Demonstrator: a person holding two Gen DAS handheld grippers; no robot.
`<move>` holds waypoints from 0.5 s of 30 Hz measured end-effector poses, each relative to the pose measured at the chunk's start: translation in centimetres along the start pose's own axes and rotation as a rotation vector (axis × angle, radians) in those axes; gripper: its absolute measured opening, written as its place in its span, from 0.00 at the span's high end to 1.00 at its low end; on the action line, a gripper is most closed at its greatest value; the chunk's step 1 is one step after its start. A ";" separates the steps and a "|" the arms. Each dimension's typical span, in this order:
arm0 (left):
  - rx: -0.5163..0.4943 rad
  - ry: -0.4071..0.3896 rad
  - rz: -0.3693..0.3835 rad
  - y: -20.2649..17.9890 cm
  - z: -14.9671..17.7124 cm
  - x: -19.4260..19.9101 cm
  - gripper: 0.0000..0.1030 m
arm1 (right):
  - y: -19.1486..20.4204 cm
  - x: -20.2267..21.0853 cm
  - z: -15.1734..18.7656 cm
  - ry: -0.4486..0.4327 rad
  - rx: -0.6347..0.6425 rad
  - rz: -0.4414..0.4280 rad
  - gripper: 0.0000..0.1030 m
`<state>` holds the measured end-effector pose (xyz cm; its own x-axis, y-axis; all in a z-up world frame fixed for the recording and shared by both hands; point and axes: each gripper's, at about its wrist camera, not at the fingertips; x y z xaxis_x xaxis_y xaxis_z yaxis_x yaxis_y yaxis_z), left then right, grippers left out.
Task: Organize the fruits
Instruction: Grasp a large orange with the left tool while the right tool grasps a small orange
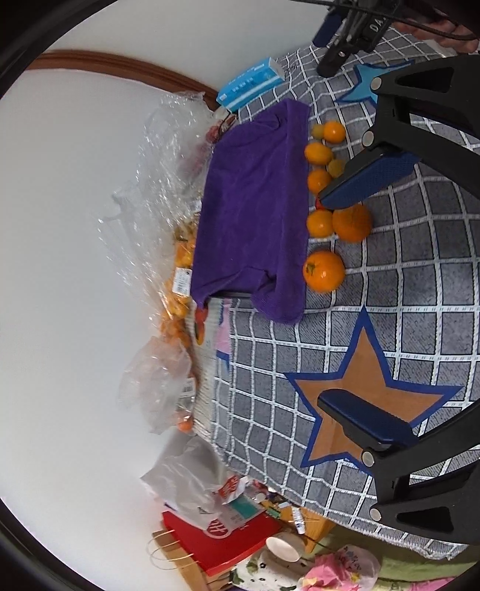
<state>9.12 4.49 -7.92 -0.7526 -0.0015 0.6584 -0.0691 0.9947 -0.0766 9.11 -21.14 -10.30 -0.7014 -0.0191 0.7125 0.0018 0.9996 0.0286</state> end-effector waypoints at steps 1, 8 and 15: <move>0.002 0.009 0.003 0.1 0.1 -0.4 0.09 | 0.0 -0.7 0.2 0.016 0.004 0.001 0.26; -0.003 0.061 0.008 0.9 0.8 -3.2 0.11 | 0.2 -4.6 1.5 0.089 0.020 -0.049 0.41; 0.002 0.110 0.029 1.1 1.4 -5.3 0.13 | 0.8 -7.8 1.8 0.139 0.020 -0.100 0.55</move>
<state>12.13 5.47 -12.58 -0.6779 0.0382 0.7341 -0.0500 0.9939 -0.0979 13.30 -20.19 -17.15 -0.5920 -0.1198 0.7970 -0.0785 0.9928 0.0910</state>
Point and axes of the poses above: each gripper's, at about its wrist camera, not at the fingertips, and x roughly against the way its jaws point, y to its left, z to its underside, and after that the axes turned 3 degrees about -y, right-handed
